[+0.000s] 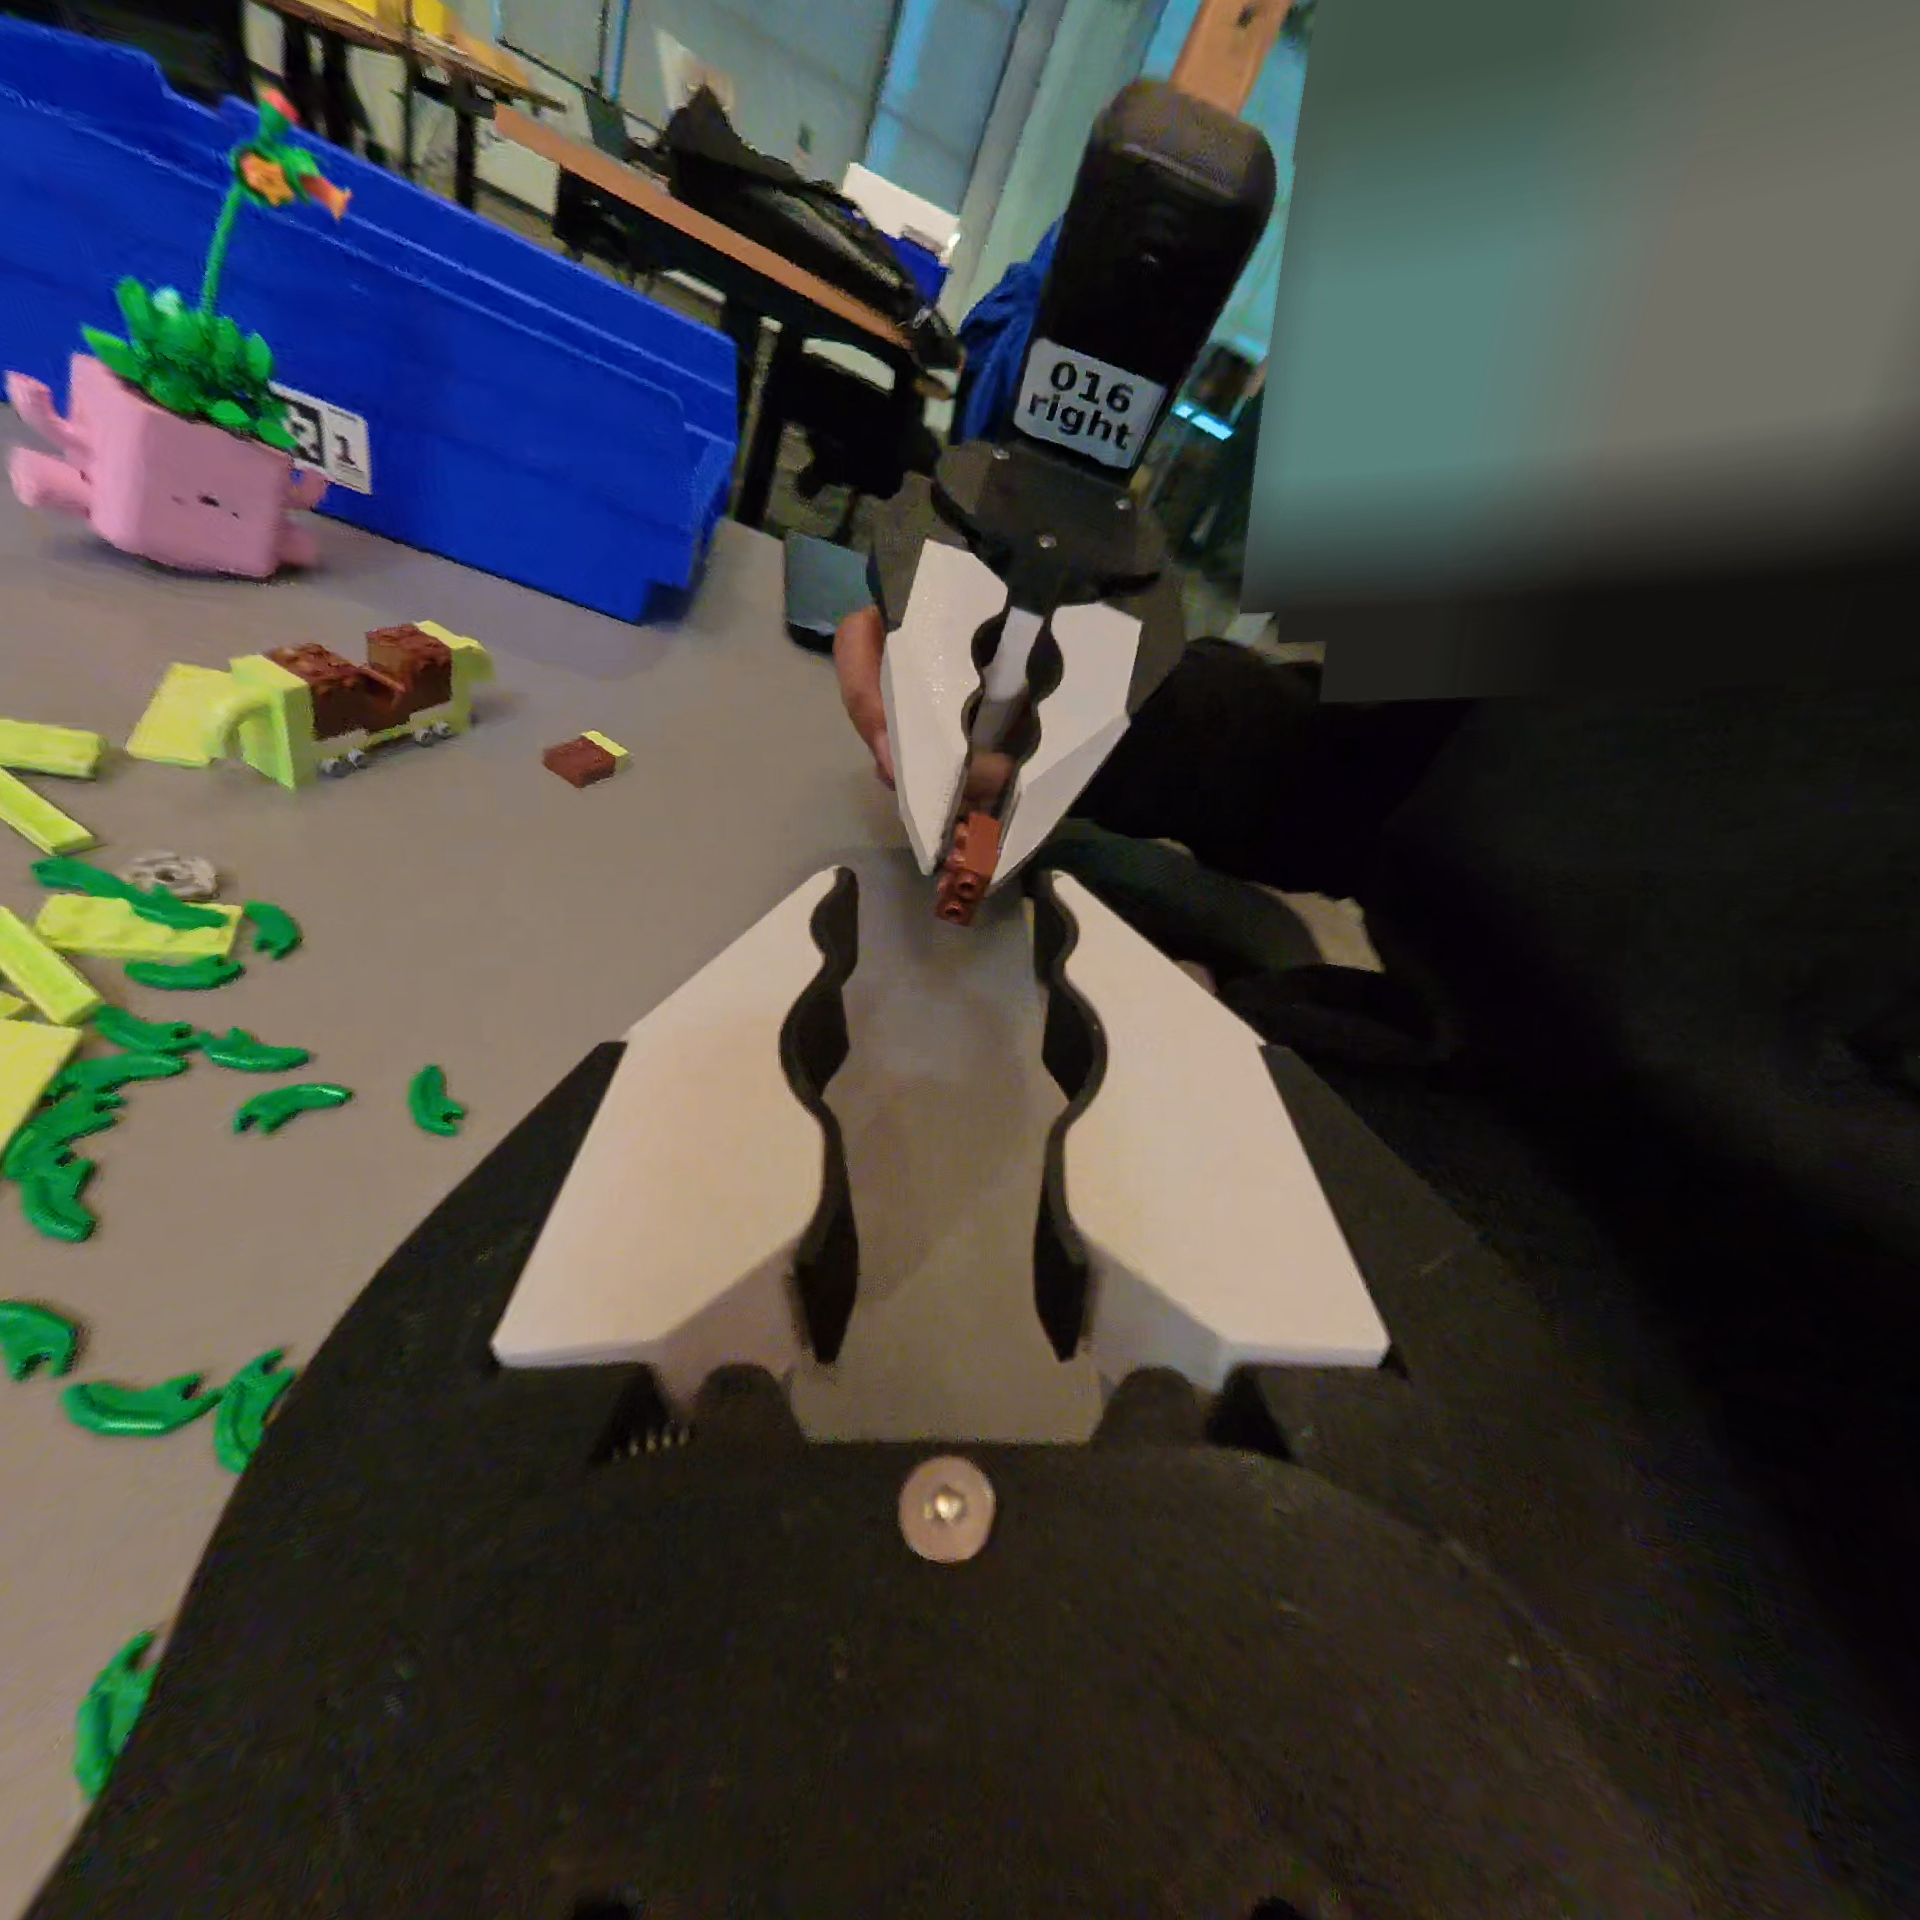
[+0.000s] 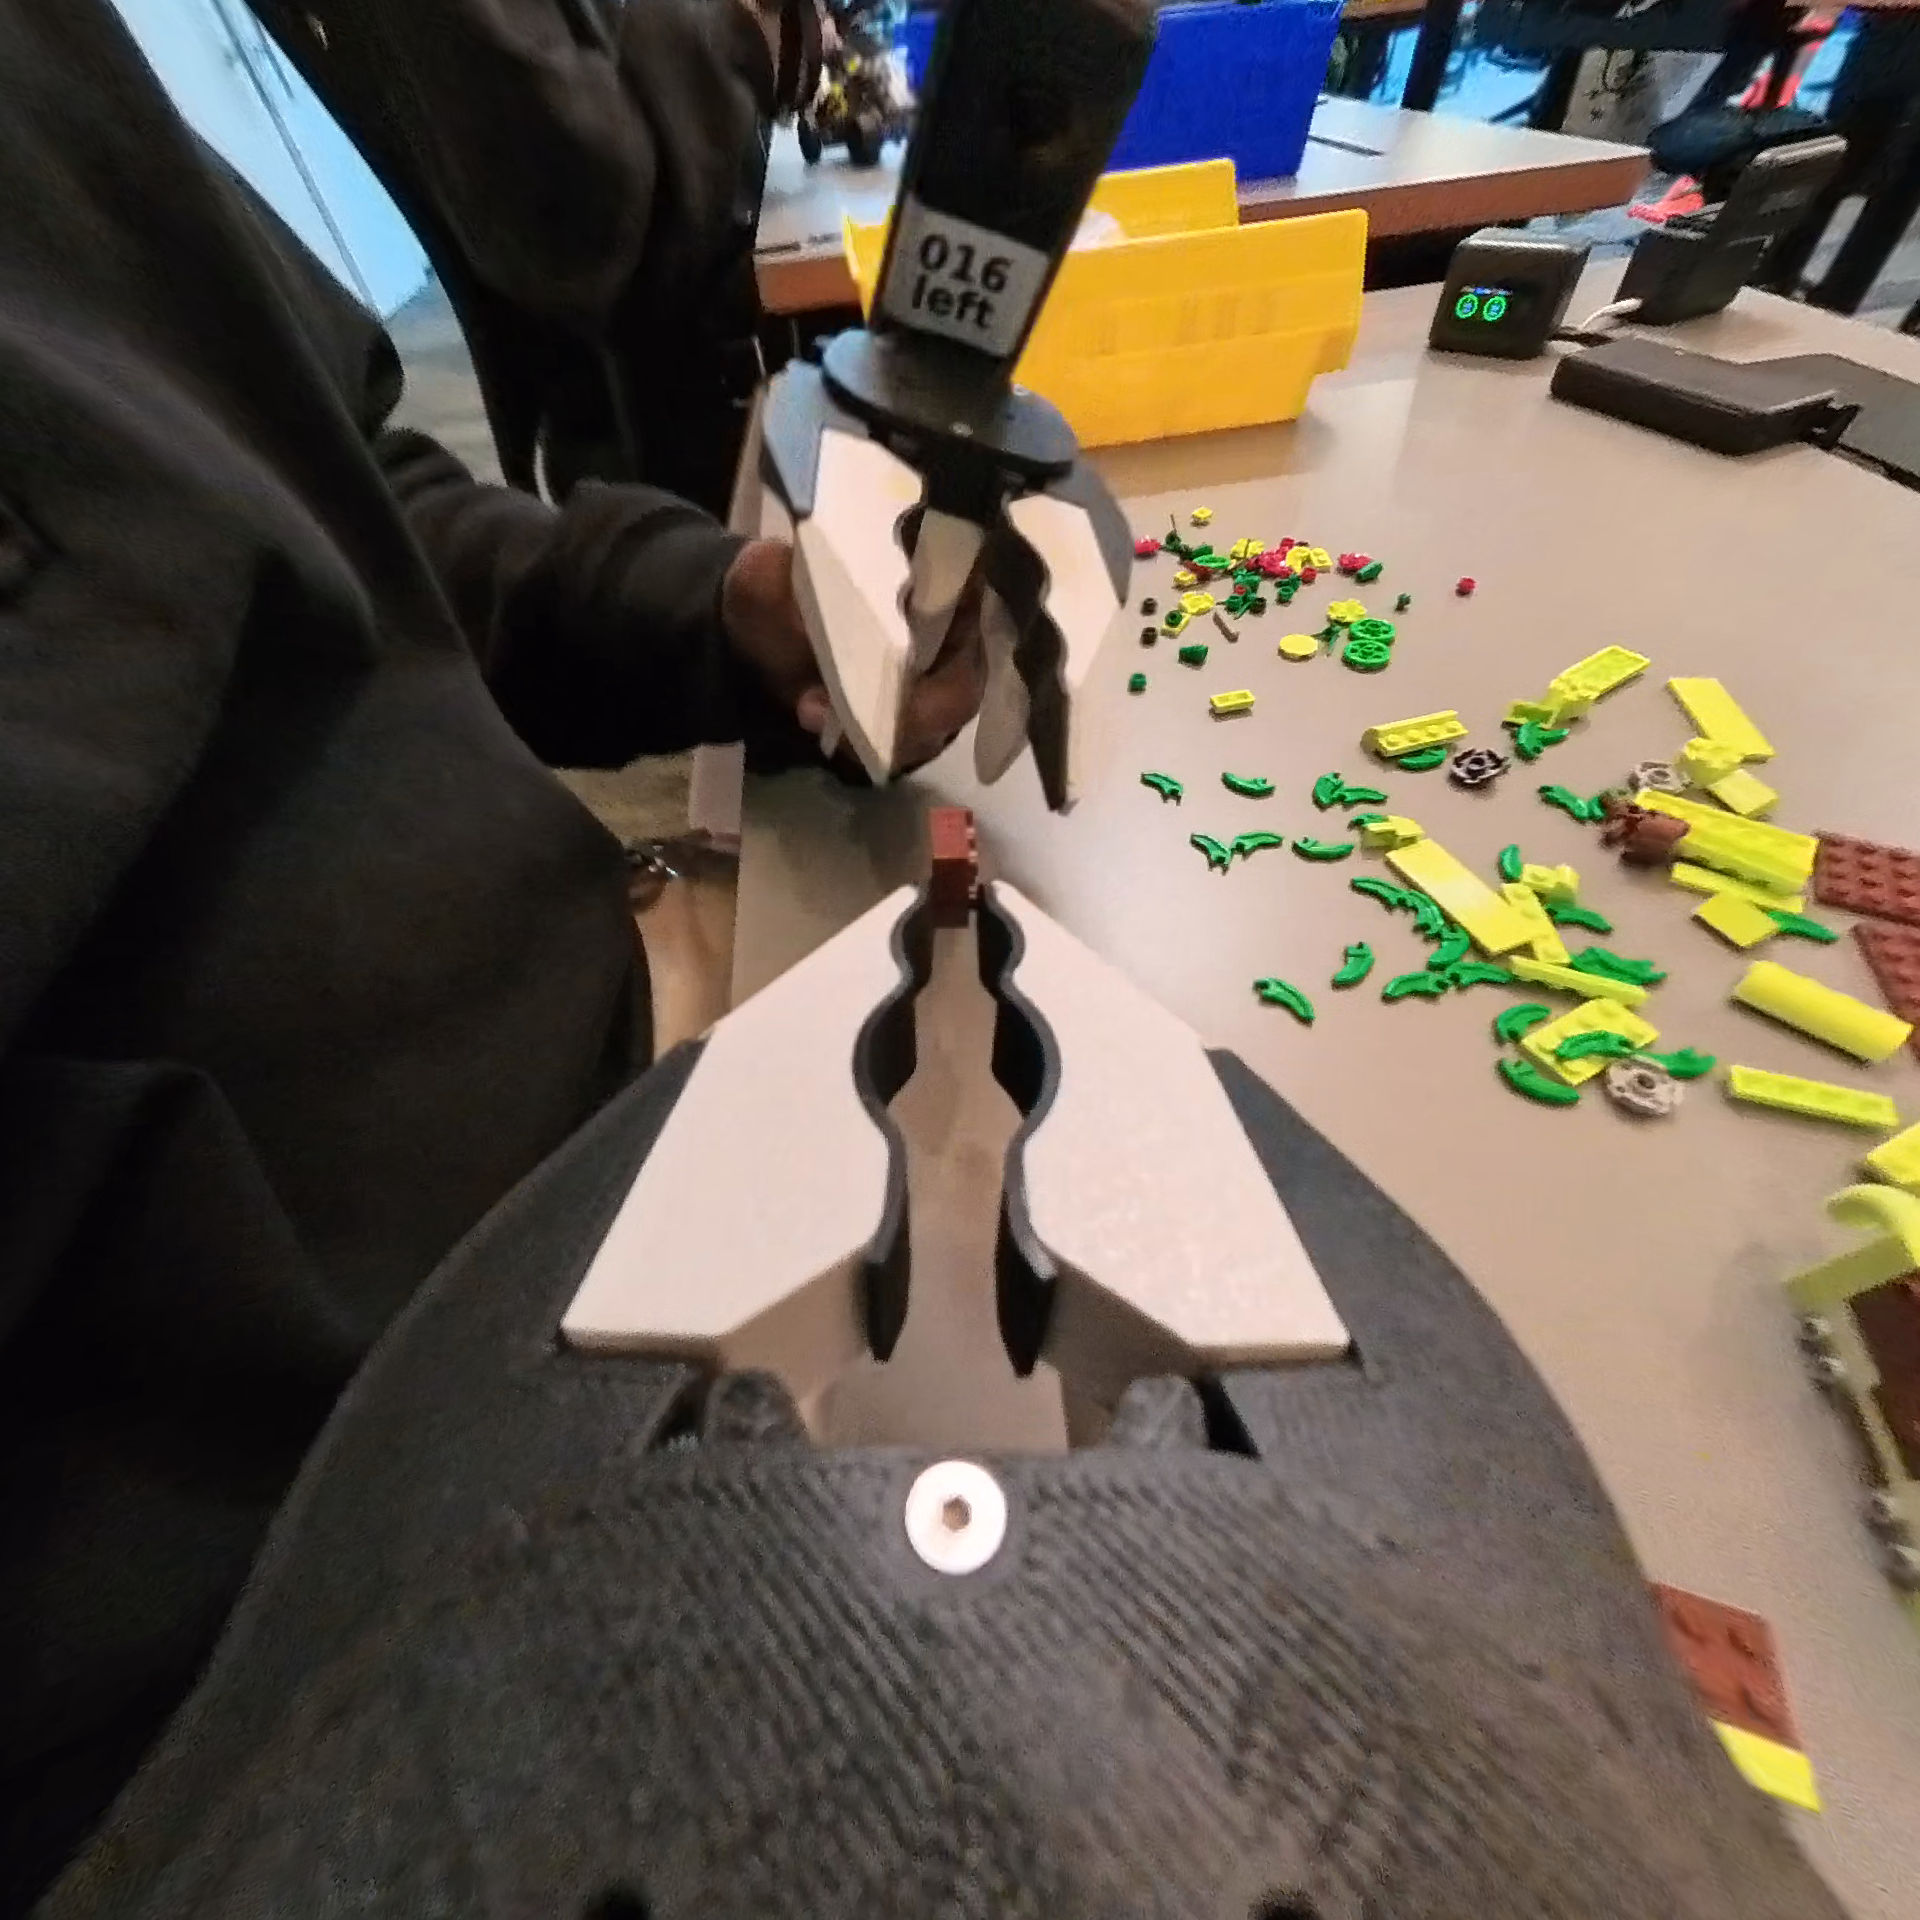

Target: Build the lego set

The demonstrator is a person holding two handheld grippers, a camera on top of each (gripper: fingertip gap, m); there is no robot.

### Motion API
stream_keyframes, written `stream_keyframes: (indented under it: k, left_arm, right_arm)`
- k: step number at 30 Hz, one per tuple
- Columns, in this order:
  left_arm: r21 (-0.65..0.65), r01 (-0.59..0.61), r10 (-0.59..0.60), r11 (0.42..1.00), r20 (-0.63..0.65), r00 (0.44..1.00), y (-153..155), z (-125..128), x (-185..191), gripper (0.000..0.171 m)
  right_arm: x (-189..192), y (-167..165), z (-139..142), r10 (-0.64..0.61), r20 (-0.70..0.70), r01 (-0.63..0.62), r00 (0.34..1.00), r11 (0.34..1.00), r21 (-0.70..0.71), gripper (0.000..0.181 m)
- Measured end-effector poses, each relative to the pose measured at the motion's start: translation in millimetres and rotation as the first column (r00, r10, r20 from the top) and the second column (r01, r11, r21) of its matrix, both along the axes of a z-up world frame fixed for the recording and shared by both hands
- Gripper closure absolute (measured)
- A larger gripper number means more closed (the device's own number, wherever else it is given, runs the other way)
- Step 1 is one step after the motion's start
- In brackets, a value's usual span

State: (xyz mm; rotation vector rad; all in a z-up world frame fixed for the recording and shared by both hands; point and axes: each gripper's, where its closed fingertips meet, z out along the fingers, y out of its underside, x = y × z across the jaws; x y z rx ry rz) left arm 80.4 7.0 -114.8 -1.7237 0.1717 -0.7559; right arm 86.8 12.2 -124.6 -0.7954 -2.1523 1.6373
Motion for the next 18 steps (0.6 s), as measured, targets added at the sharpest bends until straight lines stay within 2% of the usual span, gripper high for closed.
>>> stream_keyframes:
  k: [2, 7, 18]
  left_arm:
    - [0.011, -0.019, 0.019, 1.000, -0.054, 0.998, 3.2, -1.2, 4.5, 0.145]
    - [0.035, 0.018, -0.015, 0.999, -0.077, 0.997, 2.3, 1.2, 15.8, 0.164]
    - [0.071, 0.015, -0.005, 0.997, -0.139, 0.990, -1.1, 11.2, 19.5, 0.166]
  right_arm:
    - [0.7, -2.2, 0.1, -0.006, 0.008, 0.006, 1.000, 1.000, -0.026, 0.176]
    - [3.3, -7.7, 1.0, -0.002, 0.006, 0.002, 1.000, 1.000, -0.031, 0.176]
    - [6.2, -12.1, 12.2, 0.023, 0.006, -0.023, 1.000, 0.995, -0.093, 0.176]
